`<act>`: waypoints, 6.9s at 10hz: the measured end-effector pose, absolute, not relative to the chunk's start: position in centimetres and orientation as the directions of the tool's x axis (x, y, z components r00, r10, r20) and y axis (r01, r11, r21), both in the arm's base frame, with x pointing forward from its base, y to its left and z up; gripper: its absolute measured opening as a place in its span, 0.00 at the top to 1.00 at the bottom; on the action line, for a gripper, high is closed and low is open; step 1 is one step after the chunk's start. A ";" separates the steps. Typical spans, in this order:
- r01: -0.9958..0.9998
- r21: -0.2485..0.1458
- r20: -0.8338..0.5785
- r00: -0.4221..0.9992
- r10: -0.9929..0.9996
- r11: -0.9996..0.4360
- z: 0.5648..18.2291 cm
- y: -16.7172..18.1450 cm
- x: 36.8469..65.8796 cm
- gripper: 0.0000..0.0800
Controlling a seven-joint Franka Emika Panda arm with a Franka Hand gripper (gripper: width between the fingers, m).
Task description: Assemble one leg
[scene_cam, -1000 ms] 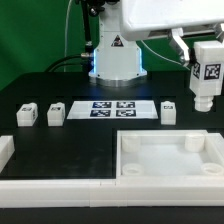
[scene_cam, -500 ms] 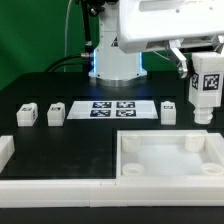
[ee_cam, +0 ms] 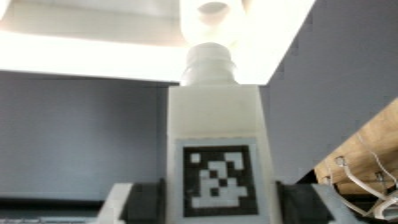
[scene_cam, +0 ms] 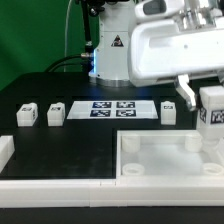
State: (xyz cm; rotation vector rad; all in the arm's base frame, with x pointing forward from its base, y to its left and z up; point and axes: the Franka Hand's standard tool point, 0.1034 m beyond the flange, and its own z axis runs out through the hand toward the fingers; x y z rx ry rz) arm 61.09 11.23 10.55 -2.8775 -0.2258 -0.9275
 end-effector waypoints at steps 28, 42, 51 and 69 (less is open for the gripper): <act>0.177 -0.063 0.556 0.823 0.112 -0.982 7.4 11.0 61.1 0.19; 0.198 -0.157 0.043 0.980 0.193 -0.968 11.6 10.6 62.3 0.19; 0.102 -0.201 -0.166 0.977 0.137 -0.974 9.8 11.4 63.2 0.19; -0.912 -0.096 -0.221 0.411 -0.884 -0.400 8.1 11.0 62.5 0.63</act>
Offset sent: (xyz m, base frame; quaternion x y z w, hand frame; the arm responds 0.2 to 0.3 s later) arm 0.0228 -0.0036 -0.0087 -0.0133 0.0177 -0.0191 0.9996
